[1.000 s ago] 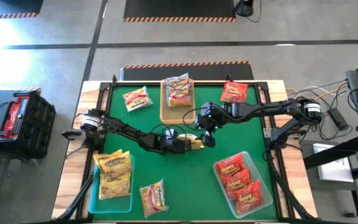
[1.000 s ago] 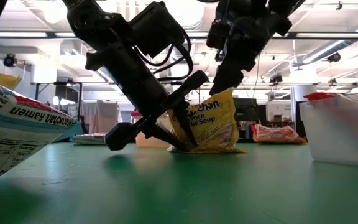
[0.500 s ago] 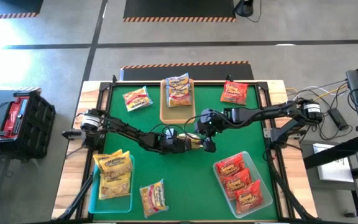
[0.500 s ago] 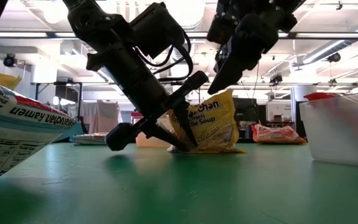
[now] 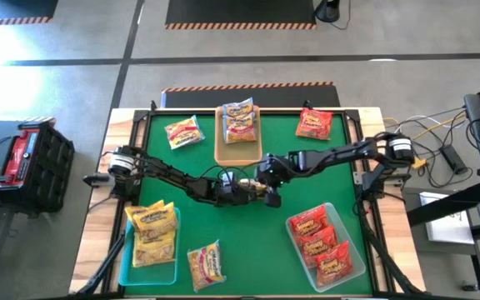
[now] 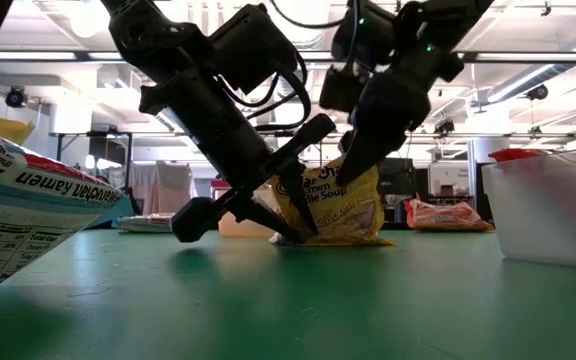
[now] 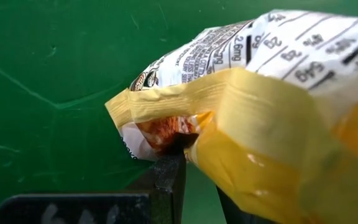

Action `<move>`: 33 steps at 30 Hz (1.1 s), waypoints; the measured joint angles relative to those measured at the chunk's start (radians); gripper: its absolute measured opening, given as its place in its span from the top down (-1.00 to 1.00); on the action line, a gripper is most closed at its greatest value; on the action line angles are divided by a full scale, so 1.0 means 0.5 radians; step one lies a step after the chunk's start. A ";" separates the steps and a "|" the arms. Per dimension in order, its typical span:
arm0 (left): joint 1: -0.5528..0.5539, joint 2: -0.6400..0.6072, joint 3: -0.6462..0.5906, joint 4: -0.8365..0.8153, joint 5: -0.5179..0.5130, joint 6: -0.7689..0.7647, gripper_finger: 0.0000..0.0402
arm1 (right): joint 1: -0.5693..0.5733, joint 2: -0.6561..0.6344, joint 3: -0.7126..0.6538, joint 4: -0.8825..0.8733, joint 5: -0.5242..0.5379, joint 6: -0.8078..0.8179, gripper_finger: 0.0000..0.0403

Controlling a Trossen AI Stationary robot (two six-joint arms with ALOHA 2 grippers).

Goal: Sort Maruchan noodles
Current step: Put the yellow noodle pack into the blue bin

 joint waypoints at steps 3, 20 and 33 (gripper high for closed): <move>0.000 0.000 0.000 0.002 0.000 0.000 0.69 | -0.003 0.048 0.017 0.002 0.002 0.061 -0.41; -0.037 -0.028 -0.003 0.335 -0.031 0.581 0.69 | -0.026 0.055 0.027 -0.123 -0.010 0.068 0.12; -0.122 -0.197 -0.002 0.269 0.066 0.839 0.69 | -0.075 -0.029 0.025 -0.219 -0.024 -0.099 0.44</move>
